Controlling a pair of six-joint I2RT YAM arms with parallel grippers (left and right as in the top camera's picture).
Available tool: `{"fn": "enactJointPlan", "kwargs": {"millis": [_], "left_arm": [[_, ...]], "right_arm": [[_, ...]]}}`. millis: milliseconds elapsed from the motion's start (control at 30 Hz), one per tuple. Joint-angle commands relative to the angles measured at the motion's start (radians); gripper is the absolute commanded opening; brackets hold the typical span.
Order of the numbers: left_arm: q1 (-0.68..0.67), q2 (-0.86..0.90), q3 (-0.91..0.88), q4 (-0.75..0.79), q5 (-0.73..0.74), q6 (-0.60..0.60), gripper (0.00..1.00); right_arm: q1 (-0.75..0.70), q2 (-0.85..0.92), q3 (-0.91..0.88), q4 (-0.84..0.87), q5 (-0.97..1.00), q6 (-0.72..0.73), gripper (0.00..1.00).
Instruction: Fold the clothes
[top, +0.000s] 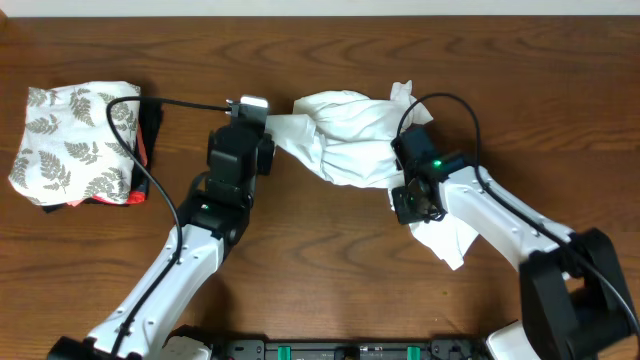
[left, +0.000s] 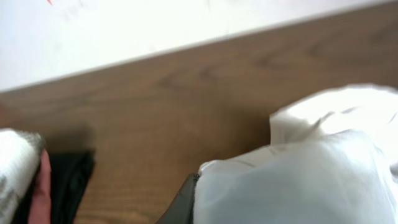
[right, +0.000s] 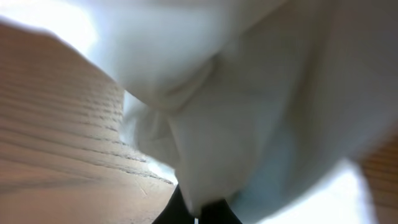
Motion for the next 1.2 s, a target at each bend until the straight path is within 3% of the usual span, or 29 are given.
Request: {"fn": "enactJointPlan", "kwargs": {"millis": [0,267,700,800,1167], "left_arm": [[0.006,-0.08,0.013,0.022,-0.016,0.006,0.06],[0.006,-0.245,0.017,0.01,-0.016,0.006,0.06],[0.006,-0.287,0.018,-0.037,-0.033,0.006,0.06],[0.006,-0.3,0.027,-0.038,-0.092,0.007,0.06],[0.006,-0.379,0.049,-0.039,-0.095,0.029,0.06]], "right_arm": [[0.003,-0.124,0.092,0.005,0.099,0.023,0.01],[-0.064,-0.328,0.201,0.006,0.232,-0.001,0.01],[-0.274,-0.375,0.254,-0.061,0.423,-0.048,0.01],[-0.294,-0.392,0.272,-0.069,0.434,-0.048,0.01],[-0.296,-0.491,0.422,-0.146,0.399,-0.041,0.01]]}}
